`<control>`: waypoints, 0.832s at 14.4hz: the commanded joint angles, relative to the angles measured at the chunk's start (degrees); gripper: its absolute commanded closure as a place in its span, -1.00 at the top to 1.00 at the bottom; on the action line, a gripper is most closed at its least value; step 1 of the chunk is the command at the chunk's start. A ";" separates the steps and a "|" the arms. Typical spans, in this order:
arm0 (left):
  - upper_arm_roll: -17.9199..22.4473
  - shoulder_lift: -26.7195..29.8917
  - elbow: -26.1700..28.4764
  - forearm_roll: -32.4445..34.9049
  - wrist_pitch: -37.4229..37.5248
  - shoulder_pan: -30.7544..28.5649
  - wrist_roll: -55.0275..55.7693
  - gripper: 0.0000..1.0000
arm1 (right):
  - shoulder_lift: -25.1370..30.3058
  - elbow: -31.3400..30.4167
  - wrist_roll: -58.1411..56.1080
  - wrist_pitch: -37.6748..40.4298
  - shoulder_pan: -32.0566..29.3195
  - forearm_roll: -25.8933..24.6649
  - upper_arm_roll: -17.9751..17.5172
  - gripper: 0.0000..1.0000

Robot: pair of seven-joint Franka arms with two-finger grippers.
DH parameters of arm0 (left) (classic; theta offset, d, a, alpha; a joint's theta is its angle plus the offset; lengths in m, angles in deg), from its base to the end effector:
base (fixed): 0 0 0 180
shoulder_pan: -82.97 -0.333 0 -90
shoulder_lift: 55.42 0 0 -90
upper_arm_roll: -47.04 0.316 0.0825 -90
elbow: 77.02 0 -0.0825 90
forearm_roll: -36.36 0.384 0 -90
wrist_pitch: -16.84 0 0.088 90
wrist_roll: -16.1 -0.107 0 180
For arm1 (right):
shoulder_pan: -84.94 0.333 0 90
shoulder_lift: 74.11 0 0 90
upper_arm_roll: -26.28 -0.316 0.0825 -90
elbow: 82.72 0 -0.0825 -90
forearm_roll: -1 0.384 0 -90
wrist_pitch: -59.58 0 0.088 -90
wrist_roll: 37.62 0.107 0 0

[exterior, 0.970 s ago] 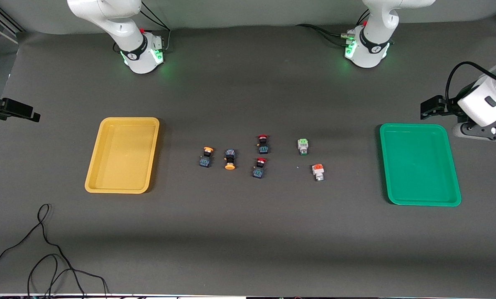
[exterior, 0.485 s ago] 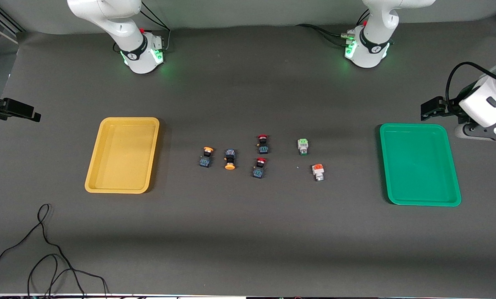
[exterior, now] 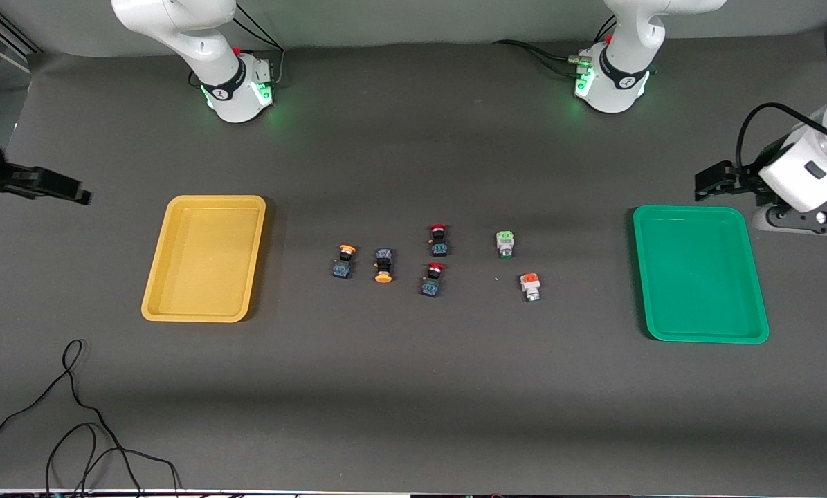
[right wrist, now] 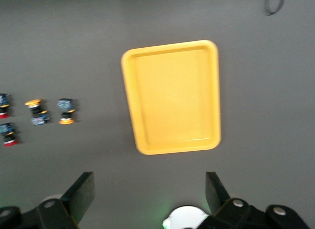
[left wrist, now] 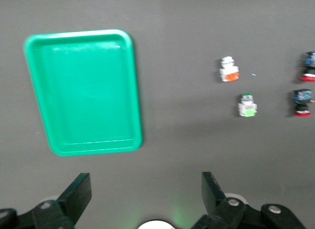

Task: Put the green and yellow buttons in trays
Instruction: 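Lower both grippers onto a yellow-cap button and a green-cap button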

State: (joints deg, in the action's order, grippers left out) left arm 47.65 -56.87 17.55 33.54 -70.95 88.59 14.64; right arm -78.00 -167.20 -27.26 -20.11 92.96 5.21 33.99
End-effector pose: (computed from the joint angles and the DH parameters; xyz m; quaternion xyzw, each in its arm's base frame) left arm 0.5502 -0.0537 0.5702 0.9956 -0.0554 -0.0725 0.0222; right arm 0.5558 0.0147 0.6176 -0.9931 0.0837 0.0780 0.0248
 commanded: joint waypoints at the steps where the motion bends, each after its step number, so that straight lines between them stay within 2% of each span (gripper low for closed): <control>1: -1.66 1.63 5.08 -1.31 -1.76 2.54 1.98 1.00 | -0.67 0.81 9.90 -0.29 6.46 1.84 0.28 1.00; 4: -5.96 4.00 13.15 -1.31 -9.91 5.79 12.41 1.00 | -5.05 0.63 18.00 -4.41 13.58 2.02 0.28 1.00; 6: -9.73 4.53 18.00 -1.31 -16.15 7.81 17.69 1.00 | -7.78 -0.94 24.50 -9.32 16.92 4.91 0.28 1.00; 8: -12.99 3.75 19.33 -1.31 -20.47 10.62 25.24 1.00 | -9.72 -4.88 28.29 -15.91 18.60 7.72 0.28 1.00; 10: -13.36 3.39 19.51 -1.31 -22.33 13.35 29.57 1.00 | -12.00 -9.62 30.06 -21.97 21.23 9.67 0.37 1.00; 12: -13.36 2.60 21.08 -1.31 -24.08 14.93 31.07 1.00 | -14.11 -15.68 31.29 -31.62 24.57 9.76 0.37 1.00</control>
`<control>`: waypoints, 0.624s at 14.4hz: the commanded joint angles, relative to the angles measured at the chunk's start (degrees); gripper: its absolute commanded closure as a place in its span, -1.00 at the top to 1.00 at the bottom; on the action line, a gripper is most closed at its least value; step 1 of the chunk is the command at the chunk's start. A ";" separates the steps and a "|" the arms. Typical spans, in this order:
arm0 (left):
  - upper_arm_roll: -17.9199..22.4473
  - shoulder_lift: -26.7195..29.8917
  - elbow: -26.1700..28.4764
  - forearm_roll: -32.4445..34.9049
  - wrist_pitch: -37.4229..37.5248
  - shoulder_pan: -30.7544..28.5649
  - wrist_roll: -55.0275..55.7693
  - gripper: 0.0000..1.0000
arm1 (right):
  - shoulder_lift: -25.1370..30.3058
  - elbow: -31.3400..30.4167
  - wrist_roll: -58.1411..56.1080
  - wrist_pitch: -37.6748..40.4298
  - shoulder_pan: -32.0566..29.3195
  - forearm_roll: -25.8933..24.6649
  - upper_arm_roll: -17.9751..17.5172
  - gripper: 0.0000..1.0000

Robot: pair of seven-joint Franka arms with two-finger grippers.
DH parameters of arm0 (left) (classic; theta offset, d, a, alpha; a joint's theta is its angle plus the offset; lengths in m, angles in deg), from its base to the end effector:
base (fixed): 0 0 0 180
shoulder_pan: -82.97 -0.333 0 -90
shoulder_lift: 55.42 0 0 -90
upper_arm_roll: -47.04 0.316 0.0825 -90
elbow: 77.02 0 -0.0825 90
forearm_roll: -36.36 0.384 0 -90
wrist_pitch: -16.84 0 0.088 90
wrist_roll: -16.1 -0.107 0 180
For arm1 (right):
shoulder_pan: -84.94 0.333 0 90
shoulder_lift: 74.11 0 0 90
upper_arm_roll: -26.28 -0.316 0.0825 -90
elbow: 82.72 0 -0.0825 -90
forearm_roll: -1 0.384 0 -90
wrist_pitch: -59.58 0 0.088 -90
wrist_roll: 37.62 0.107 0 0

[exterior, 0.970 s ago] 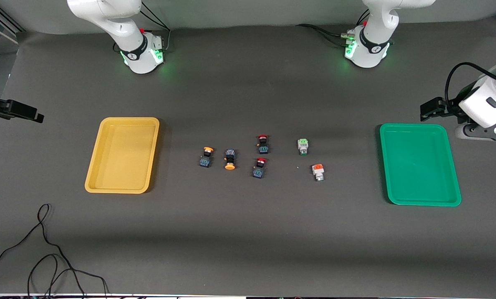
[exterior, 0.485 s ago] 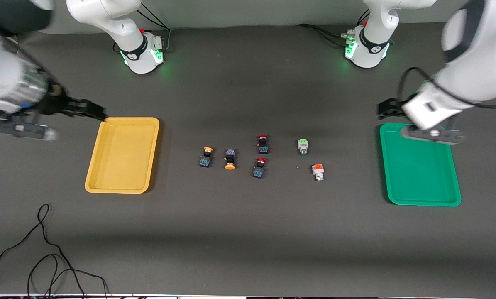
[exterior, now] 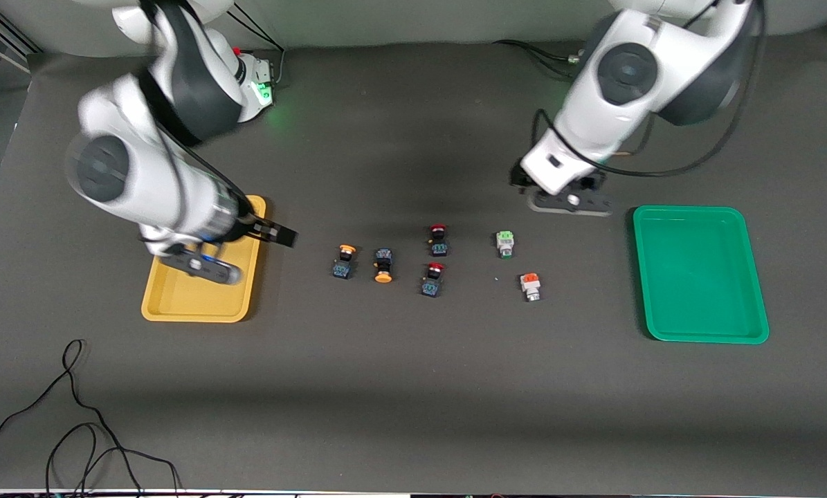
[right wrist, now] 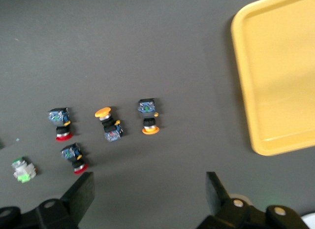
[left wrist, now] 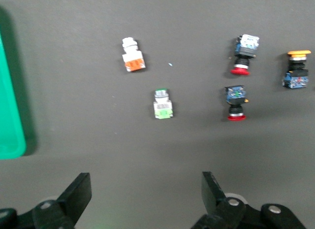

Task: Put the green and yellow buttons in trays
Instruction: 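Lower both grippers onto a yellow-cap button and a green-cap button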

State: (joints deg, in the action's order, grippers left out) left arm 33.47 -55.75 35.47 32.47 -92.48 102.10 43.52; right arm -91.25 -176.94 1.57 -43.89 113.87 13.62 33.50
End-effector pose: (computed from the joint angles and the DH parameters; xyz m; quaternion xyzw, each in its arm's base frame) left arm 0.4616 -0.3020 0.4637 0.9984 -0.0338 -0.0426 0.0127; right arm 0.5782 0.2576 0.4321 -0.9772 0.1819 0.1014 0.0405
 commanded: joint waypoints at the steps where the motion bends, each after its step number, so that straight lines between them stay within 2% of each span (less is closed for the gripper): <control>1: 0.82 0.78 5.44 -0.24 -6.39 2.31 4.03 1.00 | -2.09 -8.32 2.56 -12.16 5.06 1.35 0.87 1.00; 4: 0.82 -3.51 13.35 1.60 -21.24 3.72 7.03 1.00 | -6.92 -12.46 2.56 -21.14 7.79 1.35 0.87 1.00; 9: 1.00 -18.01 14.25 12.22 -35.93 3.63 16.68 1.00 | -12.73 -17.39 2.39 -32.49 10.26 1.26 1.04 1.00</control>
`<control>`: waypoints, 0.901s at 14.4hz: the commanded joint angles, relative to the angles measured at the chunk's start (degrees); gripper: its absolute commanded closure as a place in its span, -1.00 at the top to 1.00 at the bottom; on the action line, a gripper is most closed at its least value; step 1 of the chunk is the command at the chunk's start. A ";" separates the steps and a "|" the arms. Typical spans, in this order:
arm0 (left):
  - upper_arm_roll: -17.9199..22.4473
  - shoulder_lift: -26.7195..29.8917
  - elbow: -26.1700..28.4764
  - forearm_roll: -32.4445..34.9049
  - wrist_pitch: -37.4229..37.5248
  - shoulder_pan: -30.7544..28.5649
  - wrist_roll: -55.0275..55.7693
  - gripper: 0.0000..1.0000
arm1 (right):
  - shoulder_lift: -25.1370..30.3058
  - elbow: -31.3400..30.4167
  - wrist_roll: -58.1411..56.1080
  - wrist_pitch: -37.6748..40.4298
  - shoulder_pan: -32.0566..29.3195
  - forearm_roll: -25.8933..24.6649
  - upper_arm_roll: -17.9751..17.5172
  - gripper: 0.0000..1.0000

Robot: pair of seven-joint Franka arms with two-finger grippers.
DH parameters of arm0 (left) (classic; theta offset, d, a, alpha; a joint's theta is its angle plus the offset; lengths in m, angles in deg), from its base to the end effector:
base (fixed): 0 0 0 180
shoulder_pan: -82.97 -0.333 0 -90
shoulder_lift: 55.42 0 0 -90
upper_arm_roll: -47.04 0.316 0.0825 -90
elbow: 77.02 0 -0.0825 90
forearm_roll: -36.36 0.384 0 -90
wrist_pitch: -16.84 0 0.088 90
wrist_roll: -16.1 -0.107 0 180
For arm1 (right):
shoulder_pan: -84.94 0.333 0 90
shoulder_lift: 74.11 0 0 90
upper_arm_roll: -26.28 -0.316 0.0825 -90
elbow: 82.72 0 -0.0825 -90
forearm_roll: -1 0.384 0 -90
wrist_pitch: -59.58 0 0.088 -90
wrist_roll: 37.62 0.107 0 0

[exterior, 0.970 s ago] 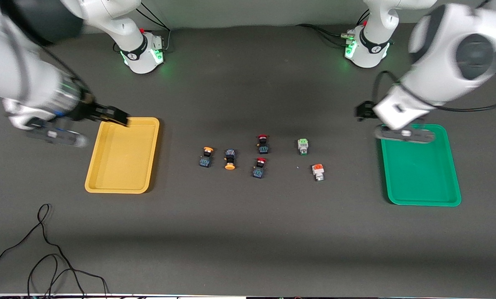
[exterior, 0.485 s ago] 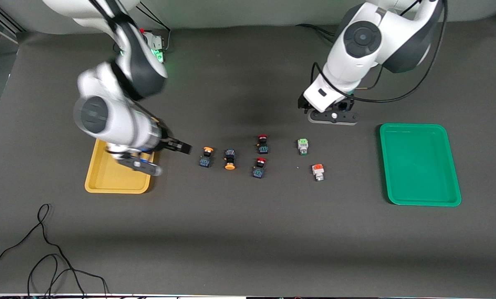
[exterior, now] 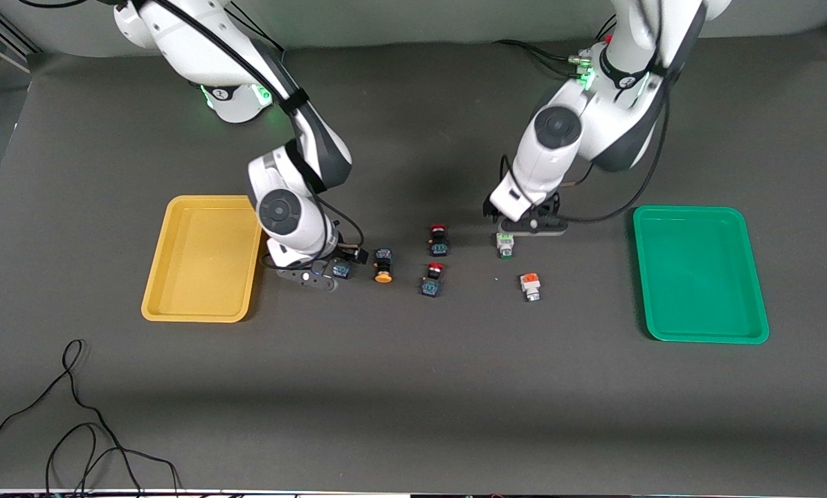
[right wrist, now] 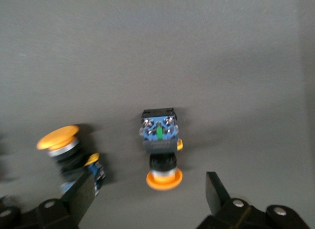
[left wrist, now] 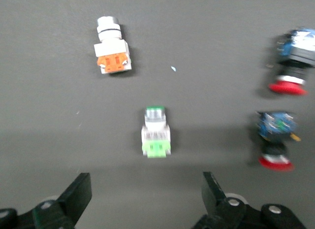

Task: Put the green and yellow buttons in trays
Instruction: 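Lower both grippers onto a yellow-cap button and a green-cap button, then close the right gripper on the yellow button while the left gripper grips green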

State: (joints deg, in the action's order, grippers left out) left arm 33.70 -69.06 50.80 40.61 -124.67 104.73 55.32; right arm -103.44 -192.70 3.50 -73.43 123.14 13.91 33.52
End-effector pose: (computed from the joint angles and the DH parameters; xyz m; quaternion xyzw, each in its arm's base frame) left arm 0.4474 -0.3147 0.2682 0.9999 0.0103 0.0010 0.0058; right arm 0.5248 0.3228 0.2171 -0.9843 0.1624 0.0687 0.0081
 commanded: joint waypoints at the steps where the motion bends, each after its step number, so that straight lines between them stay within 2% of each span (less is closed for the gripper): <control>1: 0.77 -6.64 -1.34 5.49 -5.25 1.00 5.50 1.00 | -1.08 -2.25 0.45 -4.44 1.00 0.97 1.01 1.00; 3: 0.85 -8.76 -1.35 5.77 -7.02 1.18 6.47 1.00 | -2.31 -2.69 0.45 -6.90 1.00 0.88 1.01 0.98; 4: 0.85 -9.29 -1.52 5.77 -7.55 1.18 6.56 1.00 | -3.01 -2.60 0.45 -8.13 1.00 0.88 1.01 0.57; 5: 0.94 -10.25 -1.70 5.77 -8.42 1.09 6.57 1.00 | -3.28 -2.60 0.37 -9.19 0.91 0.80 1.01 -0.19; 6: 1.12 -11.22 -1.70 5.86 -9.56 1.18 6.65 0.98 | -3.63 -2.60 0.36 -9.63 0.91 0.80 1.10 -0.76; 7: 1.12 -11.75 -1.87 5.86 -9.75 1.18 6.65 0.71 | -3.63 -2.60 0.36 -9.64 0.91 0.80 1.10 -1.00; 8: 1.03 -11.67 -1.79 5.86 -9.66 1.09 6.74 0.21 | -3.54 -2.43 0.45 -9.64 0.91 0.80 1.19 -1.00; 10: 1.03 -11.67 -1.87 5.86 -9.58 1.18 8.14 -0.47 | -2.23 -2.43 0.37 -8.77 0.65 0.80 1.45 -1.00; 12: 1.03 -11.32 -2.13 5.95 -8.70 1.00 8.59 -0.79 | 1.10 -2.17 -0.33 -5.27 0.21 0.80 2.15 -1.00; 13: 1.03 -10.80 -2.83 5.95 -8.00 0.92 8.67 -0.80 | 3.29 -1.90 -0.69 -1.94 0.29 0.71 4.07 -1.00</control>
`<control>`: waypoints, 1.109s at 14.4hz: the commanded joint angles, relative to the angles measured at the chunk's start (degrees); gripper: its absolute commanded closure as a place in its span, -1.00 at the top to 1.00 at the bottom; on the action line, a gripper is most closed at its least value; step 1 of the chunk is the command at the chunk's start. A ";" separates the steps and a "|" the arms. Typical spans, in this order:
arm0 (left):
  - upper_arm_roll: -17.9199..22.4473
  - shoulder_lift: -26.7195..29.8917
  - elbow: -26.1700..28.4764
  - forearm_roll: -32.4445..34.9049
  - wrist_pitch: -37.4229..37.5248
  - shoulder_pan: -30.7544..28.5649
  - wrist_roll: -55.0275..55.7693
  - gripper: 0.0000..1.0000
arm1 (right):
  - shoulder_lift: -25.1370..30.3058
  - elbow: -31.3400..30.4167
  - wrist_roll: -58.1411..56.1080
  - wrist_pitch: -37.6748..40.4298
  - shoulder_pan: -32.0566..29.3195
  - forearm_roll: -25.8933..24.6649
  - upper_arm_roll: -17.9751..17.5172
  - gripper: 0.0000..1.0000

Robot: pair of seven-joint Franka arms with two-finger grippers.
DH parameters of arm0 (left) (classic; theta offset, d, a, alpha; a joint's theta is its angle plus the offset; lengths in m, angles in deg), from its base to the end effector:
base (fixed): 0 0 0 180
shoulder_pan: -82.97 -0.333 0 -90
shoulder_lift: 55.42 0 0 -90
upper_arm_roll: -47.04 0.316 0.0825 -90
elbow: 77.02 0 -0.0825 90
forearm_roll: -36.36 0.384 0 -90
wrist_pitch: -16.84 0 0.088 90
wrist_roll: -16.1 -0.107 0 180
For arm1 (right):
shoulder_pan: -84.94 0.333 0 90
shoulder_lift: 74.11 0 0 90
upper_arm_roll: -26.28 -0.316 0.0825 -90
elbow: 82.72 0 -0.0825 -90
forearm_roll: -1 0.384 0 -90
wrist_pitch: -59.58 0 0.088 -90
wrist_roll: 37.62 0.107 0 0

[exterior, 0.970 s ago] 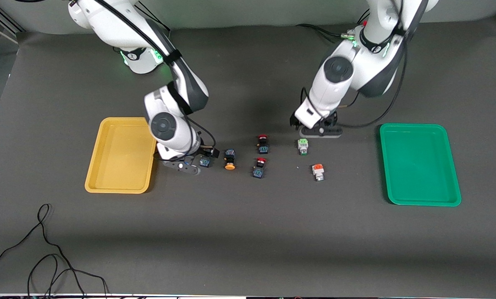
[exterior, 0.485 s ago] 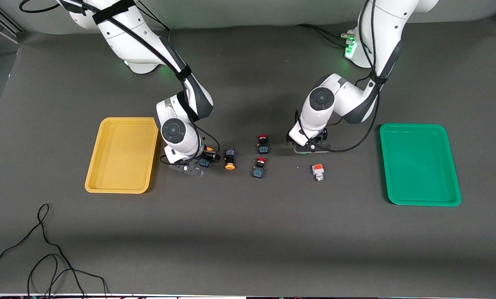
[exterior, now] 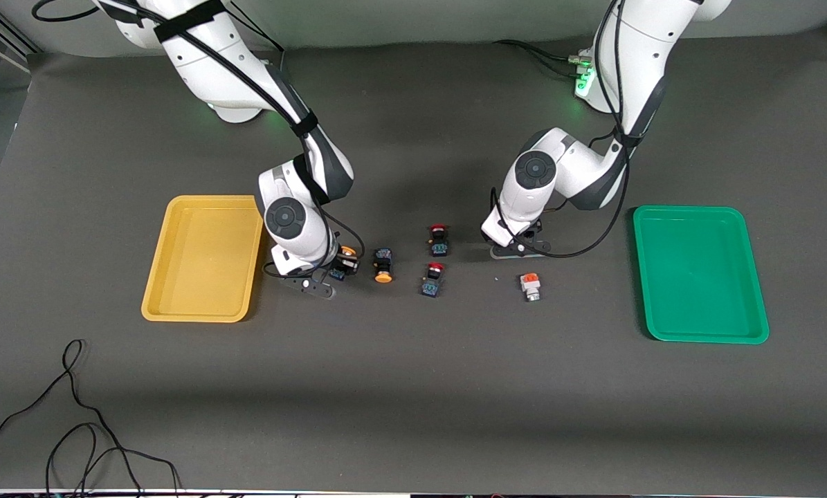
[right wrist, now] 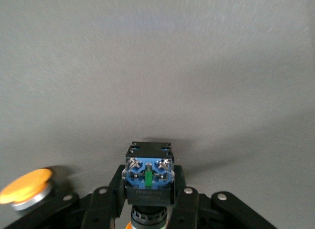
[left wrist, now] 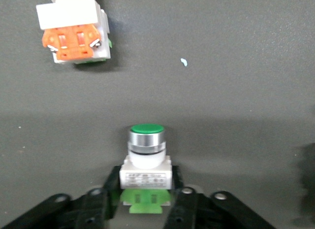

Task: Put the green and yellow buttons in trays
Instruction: 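Close the right gripper on the yellow button while the left gripper grips green, then carry the held buttons with both grippers to the matching-colour trays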

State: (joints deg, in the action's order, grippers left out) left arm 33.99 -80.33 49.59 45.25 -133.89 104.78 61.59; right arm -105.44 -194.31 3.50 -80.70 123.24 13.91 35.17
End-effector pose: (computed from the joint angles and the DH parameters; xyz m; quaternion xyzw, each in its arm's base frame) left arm 0.4488 -0.3207 0.1848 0.9993 0.0353 -0.0052 0.0083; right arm 0.5352 0.3050 0.1962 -0.9833 0.1788 0.0311 0.0146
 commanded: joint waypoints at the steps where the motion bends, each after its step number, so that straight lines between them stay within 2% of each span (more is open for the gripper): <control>1: 0.83 1.87 -3.11 1.22 4.37 0.43 2.41 -0.80 | 7.75 0.14 -1.73 9.10 0.19 0.62 4.01 -1.00; 4: 0.13 6.54 -11.10 -0.35 21.05 -4.39 -0.65 -0.84 | 15.23 0.23 -10.67 21.50 0.19 0.45 10.59 -1.00; 5: 0.22 8.11 -12.43 -3.41 24.32 -6.33 -4.67 -0.84 | 16.38 0.06 -14.80 23.71 0.28 0.18 12.96 -1.00; 7: 0.83 12.68 -12.44 -8.96 29.68 -11.93 -15.64 -0.84 | 16.74 -0.29 -23.85 25.13 0.37 0.18 18.41 -1.00; 9: 0.74 14.97 -12.44 -9.15 35.58 -20.81 -26.89 -0.84 | 15.87 -1.35 -32.82 24.35 0.19 0.18 22.63 -1.00; 11: 1.01 14.90 -12.09 -8.19 36.48 -28.02 -37.09 -0.84 | 15.25 -4.76 -39.24 20.33 0.11 0.18 25.02 -1.00; 13: 0.92 13.15 -11.21 -4.16 34.21 -34.79 -45.80 -0.82 | 15.16 -12.03 -44.96 10.25 0.02 0.88 26.17 -1.00; 14: 0.92 11.75 -10.34 -3.71 31.41 -36.82 -48.19 -0.80 | 14.72 -15.82 -46.55 4.36 0.02 0.97 26.17 -1.00; 16: 1.01 7.89 -6.75 -1.52 22.11 -38.25 -49.54 -0.74 | 11.92 -19.10 -46.57 -2.52 0.37 1.49 26.00 -1.00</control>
State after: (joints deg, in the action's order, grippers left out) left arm 35.97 -69.06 39.62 41.23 -104.57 67.04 13.22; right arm -91.98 -209.56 -40.84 -76.99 122.61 13.90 61.01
